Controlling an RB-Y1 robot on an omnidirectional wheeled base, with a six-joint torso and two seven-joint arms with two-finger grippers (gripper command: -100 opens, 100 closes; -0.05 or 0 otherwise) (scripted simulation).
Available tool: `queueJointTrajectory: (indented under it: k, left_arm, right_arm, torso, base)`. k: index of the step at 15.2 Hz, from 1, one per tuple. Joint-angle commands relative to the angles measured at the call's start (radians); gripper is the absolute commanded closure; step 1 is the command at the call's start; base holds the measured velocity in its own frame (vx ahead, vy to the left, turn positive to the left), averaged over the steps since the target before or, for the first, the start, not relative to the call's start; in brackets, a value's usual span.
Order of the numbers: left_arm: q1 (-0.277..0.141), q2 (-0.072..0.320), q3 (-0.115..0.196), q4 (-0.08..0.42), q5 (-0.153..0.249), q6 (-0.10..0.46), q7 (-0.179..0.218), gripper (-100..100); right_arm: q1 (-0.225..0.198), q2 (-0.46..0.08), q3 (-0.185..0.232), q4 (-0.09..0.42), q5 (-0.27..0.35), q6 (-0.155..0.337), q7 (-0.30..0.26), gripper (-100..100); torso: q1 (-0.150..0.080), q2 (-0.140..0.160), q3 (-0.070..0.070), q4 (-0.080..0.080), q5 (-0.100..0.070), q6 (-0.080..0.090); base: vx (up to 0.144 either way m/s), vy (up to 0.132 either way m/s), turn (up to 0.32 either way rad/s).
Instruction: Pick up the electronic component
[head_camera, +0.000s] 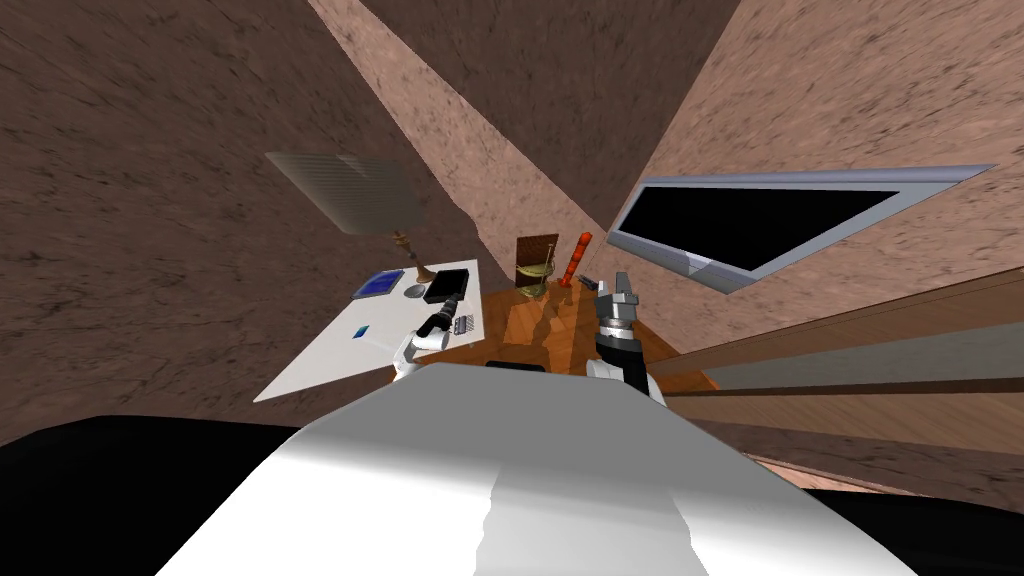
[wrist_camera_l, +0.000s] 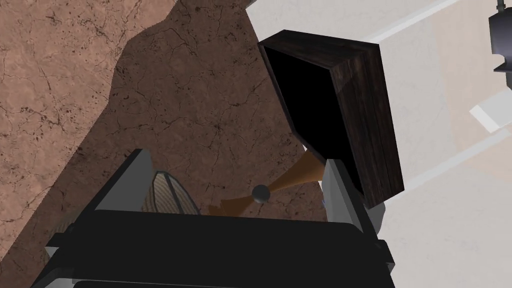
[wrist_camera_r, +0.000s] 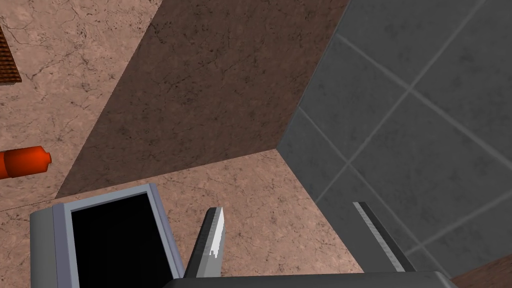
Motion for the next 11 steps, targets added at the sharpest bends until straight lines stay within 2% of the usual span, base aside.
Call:
queueJointTrajectory:
  k: [1,2,4,5,7,8,10,11]
  left_arm:
    - [-0.008,0.000,0.004,0.012,-0.001,0.040,-0.004,-100]
    - [-0.026,0.002,0.015,0.044,0.000,0.068,-0.015,-100]
    - [-0.026,0.002,0.015,0.044,0.000,0.097,-0.015,-100]
    - [-0.043,0.003,0.026,0.075,0.000,0.125,-0.026,-100]
    - [-0.043,0.003,0.026,0.075,0.000,0.154,-0.026,-100]
    - [-0.061,0.004,0.037,0.107,0.000,0.187,-0.037,-100]
    - [-0.061,0.004,0.037,0.107,0.000,0.210,-0.037,-100]
    - [-0.078,0.004,0.048,0.138,0.001,0.241,-0.048,-100]
  right_arm:
    - [0.000,0.000,0.000,0.000,0.000,0.000,0.000,0]
    - [0.000,0.000,0.000,0.000,0.000,0.000,0.000,0]
    - [0.000,0.000,0.000,0.000,0.000,0.000,0.000,0]
    - [0.000,0.000,0.000,0.000,0.000,0.000,0.000,0]
    - [0.000,0.000,0.000,0.000,0.000,0.000,0.000,0]
    - [0.000,0.000,0.000,0.000,0.000,0.000,0.000,0]
    - [0.000,0.000,0.000,0.000,0.000,0.000,0.000,0]
    - [0.000,0.000,0.000,0.000,0.000,0.000,0.000,0]
  torso:
    - [0.000,0.000,0.000,0.000,0.000,0.000]
    - [0.001,0.000,0.000,0.000,0.000,0.000]
    - [0.000,0.000,0.000,0.000,0.000,0.000]
    - [0.001,0.000,0.000,0.000,0.000,0.000]
    - [0.000,0.000,0.000,0.000,0.000,0.000]
    - [0.001,0.000,0.000,0.000,0.000,0.000]
    - [0.001,0.000,0.000,0.000,0.000,0.000]
    - [0.001,0.000,0.000,0.000,0.000,0.000]
  base:
    - [0.017,-0.052,0.003]
    - [0.025,-0.057,0.002]
    - [0.035,-0.056,0.002]
    - [0.028,-0.064,0.001]
    - [0.028,-0.057,0.006]
    - [0.031,-0.056,0.000]
    - [0.029,-0.057,0.003]
    - [0.035,-0.044,0.005]
